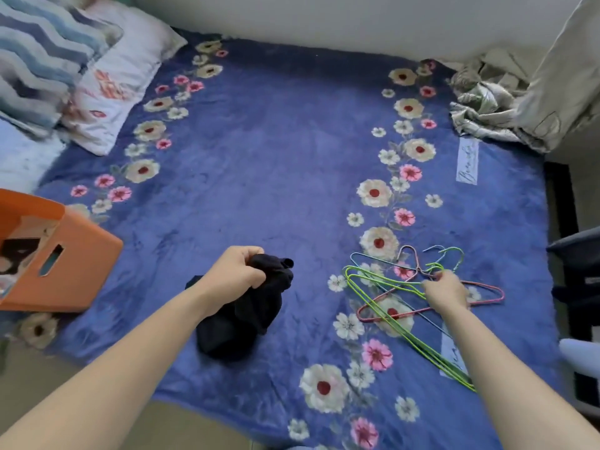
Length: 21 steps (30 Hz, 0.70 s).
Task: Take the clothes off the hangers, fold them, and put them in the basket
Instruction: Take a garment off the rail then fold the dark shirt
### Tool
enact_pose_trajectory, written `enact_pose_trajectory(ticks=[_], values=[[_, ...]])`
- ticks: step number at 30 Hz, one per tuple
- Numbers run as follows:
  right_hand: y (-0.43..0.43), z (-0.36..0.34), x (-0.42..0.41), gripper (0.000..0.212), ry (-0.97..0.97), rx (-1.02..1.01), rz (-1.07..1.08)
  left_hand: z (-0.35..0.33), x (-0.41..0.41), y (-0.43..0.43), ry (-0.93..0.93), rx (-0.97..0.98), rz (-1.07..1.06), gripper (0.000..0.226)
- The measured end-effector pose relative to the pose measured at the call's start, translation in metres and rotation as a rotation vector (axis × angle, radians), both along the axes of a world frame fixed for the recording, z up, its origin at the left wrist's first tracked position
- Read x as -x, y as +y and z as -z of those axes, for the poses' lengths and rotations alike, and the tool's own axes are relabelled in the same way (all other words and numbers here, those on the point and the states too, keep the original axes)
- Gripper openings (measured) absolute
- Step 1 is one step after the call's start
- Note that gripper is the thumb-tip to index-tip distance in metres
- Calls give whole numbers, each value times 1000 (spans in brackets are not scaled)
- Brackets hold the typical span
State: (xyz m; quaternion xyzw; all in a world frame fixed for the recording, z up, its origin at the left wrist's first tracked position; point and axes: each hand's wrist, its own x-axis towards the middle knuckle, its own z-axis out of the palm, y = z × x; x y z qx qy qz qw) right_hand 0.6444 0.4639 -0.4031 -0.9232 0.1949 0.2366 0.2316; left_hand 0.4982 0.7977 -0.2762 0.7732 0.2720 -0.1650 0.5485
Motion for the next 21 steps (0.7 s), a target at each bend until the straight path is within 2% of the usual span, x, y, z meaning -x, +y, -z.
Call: enact_pose_trajectory(ticks=[4,6,8,10,11,13,15,17,19,21], values=[[83,-16,25,42,112,-398,-434,-13,7,13,-31,58,71,24],[128,-20,44,58,101,-440,-655,-24,12,19,-53,91,98,24],[168,-26,61,70,52,-396,-846,-39,20,26,-92,130,114,24],[199,-31,79,61,9,-384,-965,-58,31,38,-134,191,105,26],[210,-31,84,46,-4,-397,-1008,-67,35,45,-150,227,102,28],[222,-41,90,14,-16,-410,-1029,-88,44,67,-188,260,106,29],[229,-64,84,17,10,-482,-924,-108,54,103,-231,220,122,30],[231,-109,75,20,36,-624,-720,-125,62,142,-257,108,112,34],[236,-165,74,23,-15,-713,-536,-139,66,182,-283,-25,108,34],[245,-217,81,32,-51,-774,-465,-152,61,217,-292,-73,118,27]])
